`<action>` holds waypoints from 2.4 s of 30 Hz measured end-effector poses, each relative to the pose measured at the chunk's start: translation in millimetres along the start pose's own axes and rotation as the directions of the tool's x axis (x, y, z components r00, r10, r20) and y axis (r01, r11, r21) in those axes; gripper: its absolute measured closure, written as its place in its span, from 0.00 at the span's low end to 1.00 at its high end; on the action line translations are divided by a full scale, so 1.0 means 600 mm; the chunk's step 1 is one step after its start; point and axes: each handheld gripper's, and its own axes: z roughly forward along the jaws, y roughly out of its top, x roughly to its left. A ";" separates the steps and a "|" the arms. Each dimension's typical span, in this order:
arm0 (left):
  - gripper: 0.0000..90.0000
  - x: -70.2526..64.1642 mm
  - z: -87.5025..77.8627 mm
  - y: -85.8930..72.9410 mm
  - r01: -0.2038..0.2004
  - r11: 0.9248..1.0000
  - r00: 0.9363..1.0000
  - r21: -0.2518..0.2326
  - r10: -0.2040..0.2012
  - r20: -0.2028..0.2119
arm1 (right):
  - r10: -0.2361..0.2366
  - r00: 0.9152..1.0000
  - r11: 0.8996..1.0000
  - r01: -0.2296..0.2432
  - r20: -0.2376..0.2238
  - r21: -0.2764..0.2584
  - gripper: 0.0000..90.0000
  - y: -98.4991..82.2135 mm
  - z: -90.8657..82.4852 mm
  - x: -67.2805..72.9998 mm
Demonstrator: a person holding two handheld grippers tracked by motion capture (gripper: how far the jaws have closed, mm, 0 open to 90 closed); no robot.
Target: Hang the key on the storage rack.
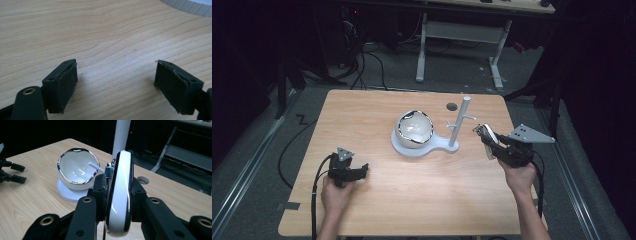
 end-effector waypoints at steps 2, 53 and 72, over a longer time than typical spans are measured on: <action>0.21 0.000 0.000 0.000 -0.001 1.000 1.000 0.000 0.001 0.000 | -0.002 1.000 1.000 0.002 -0.005 -0.001 0.81 0.006 0.000 -0.001; 0.21 0.000 0.000 0.000 0.000 1.000 1.000 0.000 0.000 0.001 | 0.024 1.000 1.000 -0.024 -0.006 0.018 0.81 0.060 0.035 -0.030; 0.21 0.000 0.000 0.000 -0.001 1.000 1.000 0.000 0.001 0.001 | 0.050 0.999 0.998 -0.051 0.022 0.033 0.80 0.042 0.043 -0.046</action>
